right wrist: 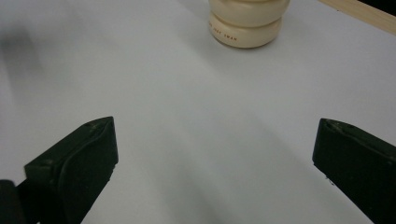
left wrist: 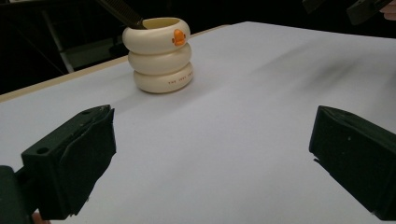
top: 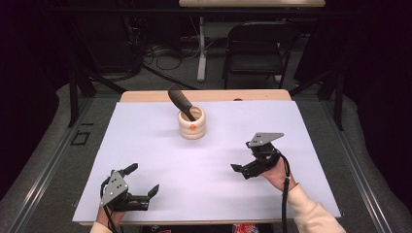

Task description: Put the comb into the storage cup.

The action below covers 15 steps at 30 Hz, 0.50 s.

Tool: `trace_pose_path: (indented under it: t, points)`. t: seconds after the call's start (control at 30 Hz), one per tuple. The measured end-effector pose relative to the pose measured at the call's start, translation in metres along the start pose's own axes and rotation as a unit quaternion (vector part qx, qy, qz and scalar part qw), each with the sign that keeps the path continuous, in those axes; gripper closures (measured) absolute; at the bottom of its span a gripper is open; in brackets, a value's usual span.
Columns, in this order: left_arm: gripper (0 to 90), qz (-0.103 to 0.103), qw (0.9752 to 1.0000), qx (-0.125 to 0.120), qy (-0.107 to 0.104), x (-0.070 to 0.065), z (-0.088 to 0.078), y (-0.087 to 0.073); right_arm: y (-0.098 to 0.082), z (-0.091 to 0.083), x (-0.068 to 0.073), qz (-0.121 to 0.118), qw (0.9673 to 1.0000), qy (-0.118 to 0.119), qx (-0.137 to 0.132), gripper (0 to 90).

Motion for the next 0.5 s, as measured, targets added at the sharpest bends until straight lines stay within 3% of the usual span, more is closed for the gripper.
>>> trace_pose_path:
  t: [0.5]
  points:
    - [0.5, 0.000, 1.0000, 0.002, 0.000, 0.000, 0.000, 0.000, -0.020, -0.022, 0.011, 0.003, 0.9998, -0.015, -0.008, 0.0]
Point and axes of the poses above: each handheld gripper's, and its own axes: z roughly forward along the jaws, y roughly out of its top, x roughly to its left, the point moved 1 cm from there along z, roughly forward along the jaws, and after that the axes turned 13 degrees about -z, right-handed, at the moved point
